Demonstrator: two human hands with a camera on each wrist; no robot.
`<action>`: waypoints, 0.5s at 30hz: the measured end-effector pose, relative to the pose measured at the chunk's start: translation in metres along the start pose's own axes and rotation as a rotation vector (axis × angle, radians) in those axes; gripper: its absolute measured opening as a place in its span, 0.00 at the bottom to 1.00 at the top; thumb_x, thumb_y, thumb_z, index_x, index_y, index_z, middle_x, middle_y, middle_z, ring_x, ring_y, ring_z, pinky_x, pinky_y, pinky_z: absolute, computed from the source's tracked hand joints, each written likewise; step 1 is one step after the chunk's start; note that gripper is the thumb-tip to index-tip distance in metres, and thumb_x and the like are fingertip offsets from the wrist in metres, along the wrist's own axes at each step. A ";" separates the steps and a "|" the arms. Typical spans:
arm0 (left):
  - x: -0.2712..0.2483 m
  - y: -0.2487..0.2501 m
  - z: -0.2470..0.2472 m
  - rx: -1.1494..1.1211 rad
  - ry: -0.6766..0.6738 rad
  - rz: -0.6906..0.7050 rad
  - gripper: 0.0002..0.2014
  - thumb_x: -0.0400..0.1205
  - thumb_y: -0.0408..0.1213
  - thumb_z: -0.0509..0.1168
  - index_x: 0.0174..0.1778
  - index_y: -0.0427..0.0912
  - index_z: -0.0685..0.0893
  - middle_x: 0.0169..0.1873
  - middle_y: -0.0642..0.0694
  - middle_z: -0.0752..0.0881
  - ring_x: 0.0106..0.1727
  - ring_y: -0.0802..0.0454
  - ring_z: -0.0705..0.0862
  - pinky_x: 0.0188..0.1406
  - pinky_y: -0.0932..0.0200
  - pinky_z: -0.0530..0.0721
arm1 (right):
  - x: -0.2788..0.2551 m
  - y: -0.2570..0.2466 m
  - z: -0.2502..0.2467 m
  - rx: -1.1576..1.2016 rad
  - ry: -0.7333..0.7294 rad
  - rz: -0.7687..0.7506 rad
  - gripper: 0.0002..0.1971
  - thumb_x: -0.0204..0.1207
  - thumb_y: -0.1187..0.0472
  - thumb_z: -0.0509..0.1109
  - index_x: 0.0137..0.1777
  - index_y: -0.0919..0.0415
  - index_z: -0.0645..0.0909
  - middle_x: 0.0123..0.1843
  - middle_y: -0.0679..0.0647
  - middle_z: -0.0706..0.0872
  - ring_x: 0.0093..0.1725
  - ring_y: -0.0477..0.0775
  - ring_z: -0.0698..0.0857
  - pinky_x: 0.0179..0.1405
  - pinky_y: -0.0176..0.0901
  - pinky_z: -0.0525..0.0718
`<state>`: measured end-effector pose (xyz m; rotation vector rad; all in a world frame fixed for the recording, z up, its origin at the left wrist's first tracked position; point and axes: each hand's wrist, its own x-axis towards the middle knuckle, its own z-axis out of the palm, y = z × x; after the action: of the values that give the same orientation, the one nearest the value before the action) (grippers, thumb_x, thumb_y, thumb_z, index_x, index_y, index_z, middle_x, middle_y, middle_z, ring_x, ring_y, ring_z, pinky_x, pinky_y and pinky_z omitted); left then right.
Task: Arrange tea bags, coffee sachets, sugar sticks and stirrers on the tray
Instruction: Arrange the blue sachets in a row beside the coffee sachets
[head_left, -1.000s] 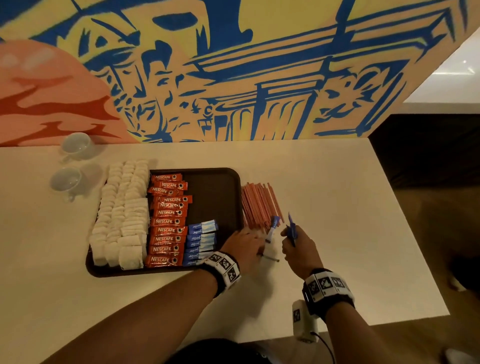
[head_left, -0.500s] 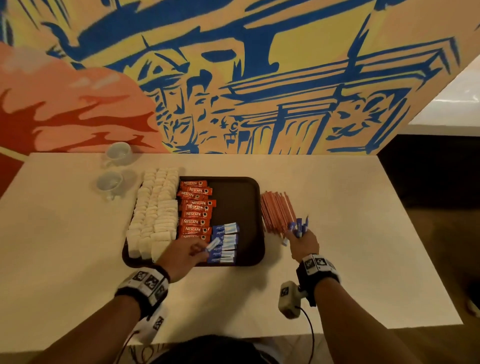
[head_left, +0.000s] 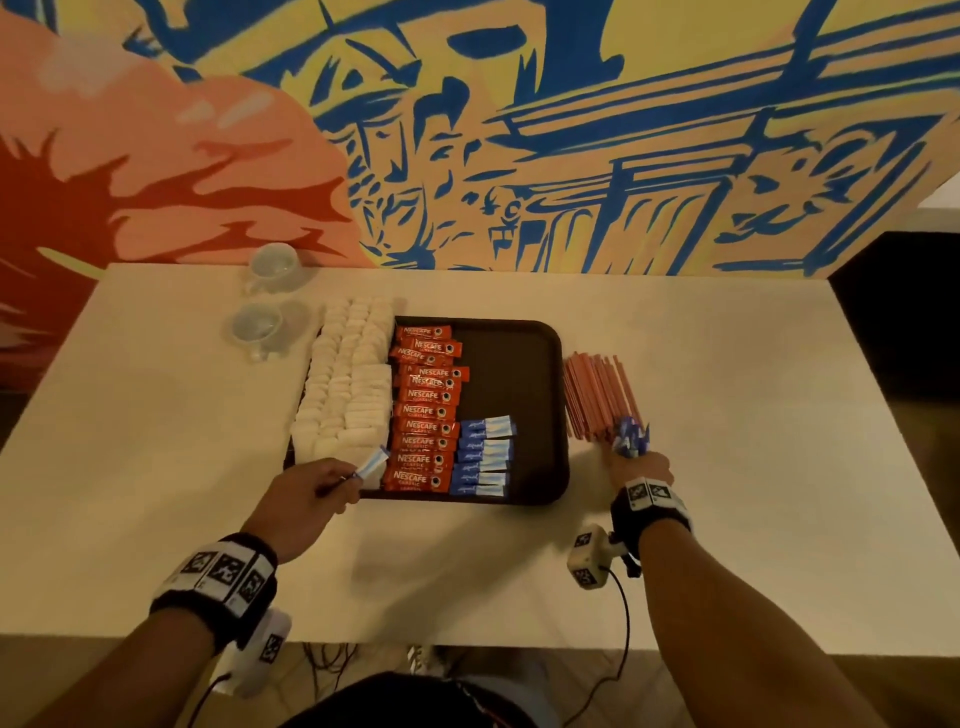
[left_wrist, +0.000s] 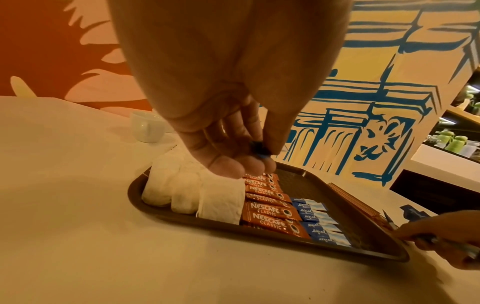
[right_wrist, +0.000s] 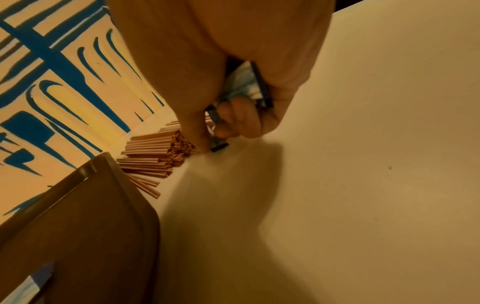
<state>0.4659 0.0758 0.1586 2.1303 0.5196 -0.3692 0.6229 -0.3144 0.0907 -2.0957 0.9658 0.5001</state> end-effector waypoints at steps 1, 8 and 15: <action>0.000 0.001 0.000 0.011 0.000 0.010 0.03 0.86 0.39 0.68 0.48 0.51 0.87 0.37 0.57 0.91 0.36 0.58 0.86 0.39 0.63 0.80 | -0.001 0.000 -0.001 -0.007 0.005 0.000 0.15 0.81 0.52 0.74 0.53 0.65 0.79 0.49 0.66 0.83 0.44 0.65 0.80 0.43 0.50 0.77; 0.005 0.017 -0.003 0.017 0.008 0.086 0.02 0.85 0.43 0.69 0.49 0.55 0.87 0.34 0.64 0.89 0.35 0.64 0.85 0.40 0.60 0.80 | -0.017 0.001 -0.015 0.057 0.100 -0.009 0.20 0.78 0.51 0.76 0.56 0.70 0.85 0.49 0.67 0.87 0.44 0.66 0.82 0.43 0.52 0.77; -0.011 0.050 -0.005 -0.076 -0.100 0.196 0.07 0.84 0.44 0.70 0.48 0.47 0.92 0.37 0.47 0.91 0.36 0.63 0.85 0.37 0.74 0.80 | -0.076 -0.022 -0.024 0.166 -0.143 -0.306 0.08 0.77 0.61 0.76 0.49 0.68 0.86 0.40 0.65 0.85 0.31 0.58 0.78 0.28 0.43 0.75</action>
<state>0.4813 0.0517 0.2016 2.0564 0.2604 -0.3377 0.5926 -0.2873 0.1626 -1.9812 0.5711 0.3906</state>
